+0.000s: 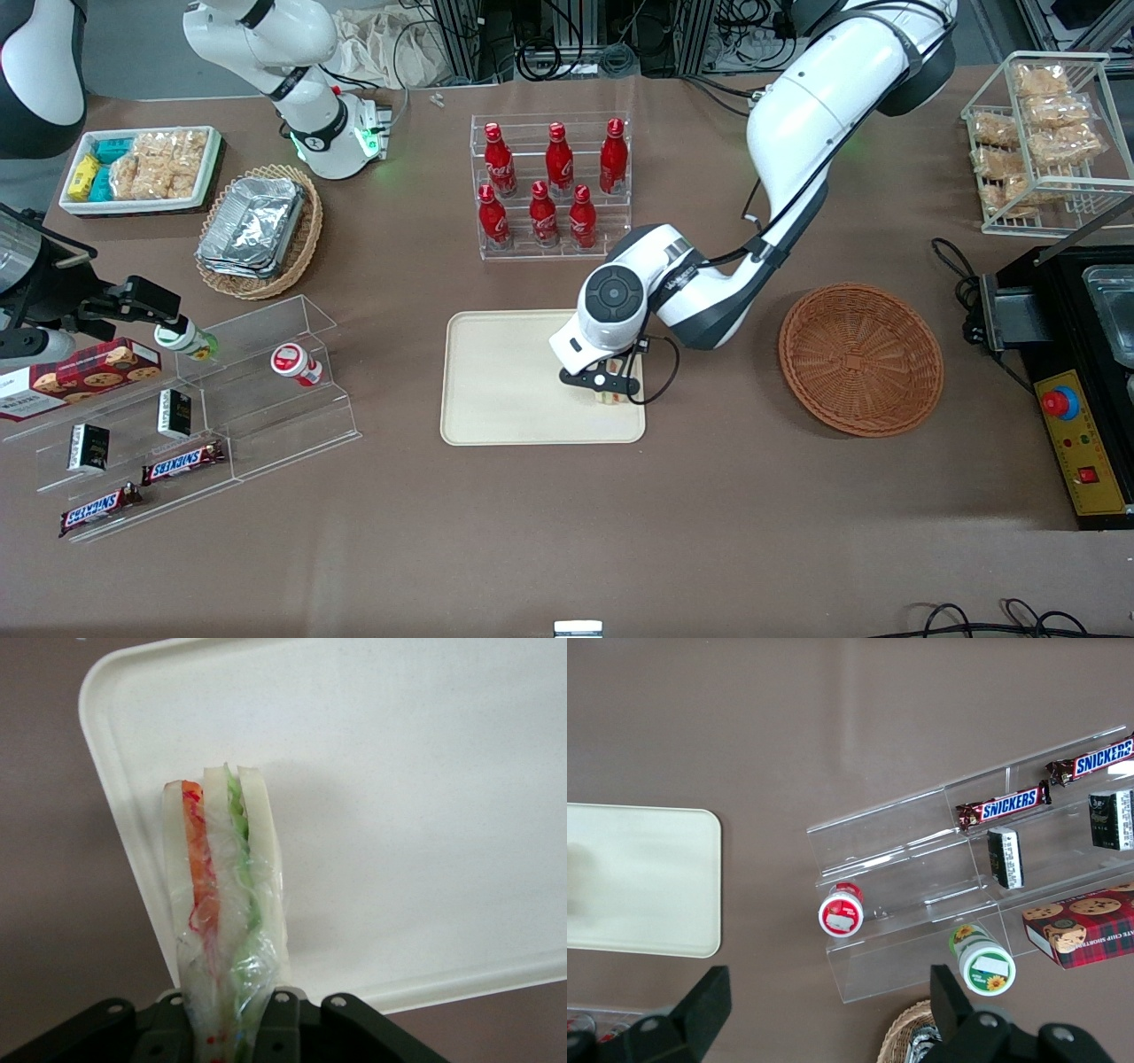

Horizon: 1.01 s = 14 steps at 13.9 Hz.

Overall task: Place sandwich from basket to tray
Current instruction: 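Carry the sandwich over the cream tray and lower it onto the tray, then open the left gripper to release the sandwich and lift away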

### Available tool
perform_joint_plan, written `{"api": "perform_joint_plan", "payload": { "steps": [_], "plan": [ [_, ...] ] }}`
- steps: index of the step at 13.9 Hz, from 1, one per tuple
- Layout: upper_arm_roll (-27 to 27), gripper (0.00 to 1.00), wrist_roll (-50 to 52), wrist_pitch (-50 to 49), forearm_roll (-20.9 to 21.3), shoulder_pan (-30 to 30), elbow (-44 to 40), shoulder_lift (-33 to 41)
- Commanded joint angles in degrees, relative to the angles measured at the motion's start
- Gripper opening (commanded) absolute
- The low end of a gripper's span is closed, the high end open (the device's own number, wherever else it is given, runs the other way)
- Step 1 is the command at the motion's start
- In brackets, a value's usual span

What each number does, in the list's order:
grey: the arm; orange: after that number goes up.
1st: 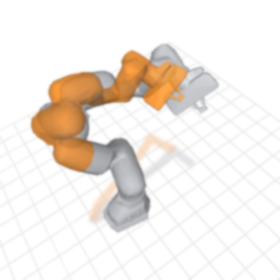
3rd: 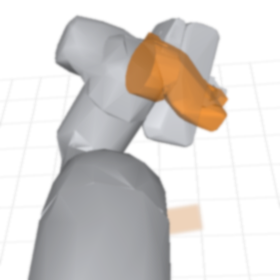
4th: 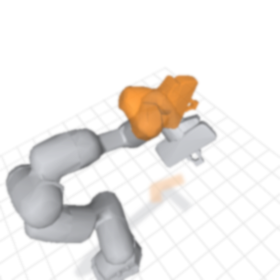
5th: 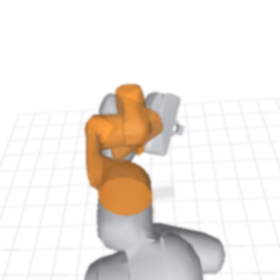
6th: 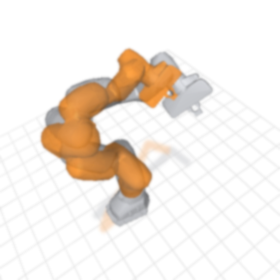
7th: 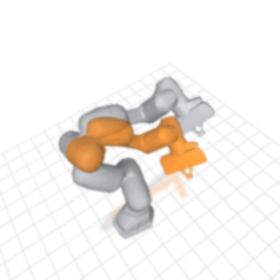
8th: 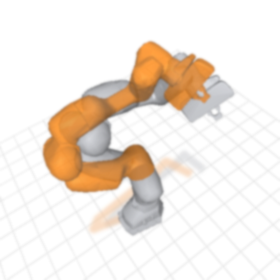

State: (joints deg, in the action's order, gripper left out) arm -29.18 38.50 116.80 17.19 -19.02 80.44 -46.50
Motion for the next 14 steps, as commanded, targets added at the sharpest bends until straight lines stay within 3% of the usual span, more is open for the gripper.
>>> {"api": "perform_joint_plan", "payload": {
  "steps": [1, 5, 6, 7, 8, 12, 14],
  "plan": [
    [0.2, 0.00, 3.5, 0.4, 3.8, -0.9, -2.0, -2.6],
    [0.2, 0.02, 4.2, 1.2, 4.4, -0.8, -2.0, -3.2],
    [0.2, 0.25, 4.3, 1.2, 4.3, -0.7, -2.0, -3.1],
    [0.1, 0.65, 6.0, 1.2, 4.3, -0.6, -2.2, -3.0],
    [0.1, 1.00, 6.9, 1.2, 4.4, -0.3, -2.2, -2.9],
    [0.2, 1.00, 7.5, 0.9, 4.4, 0.2, -2.4, -1.3],
    [-0.1, 1.00, 7.6, 0.1, 3.6, 4.1, -2.0, 1.1]
  ]
}}
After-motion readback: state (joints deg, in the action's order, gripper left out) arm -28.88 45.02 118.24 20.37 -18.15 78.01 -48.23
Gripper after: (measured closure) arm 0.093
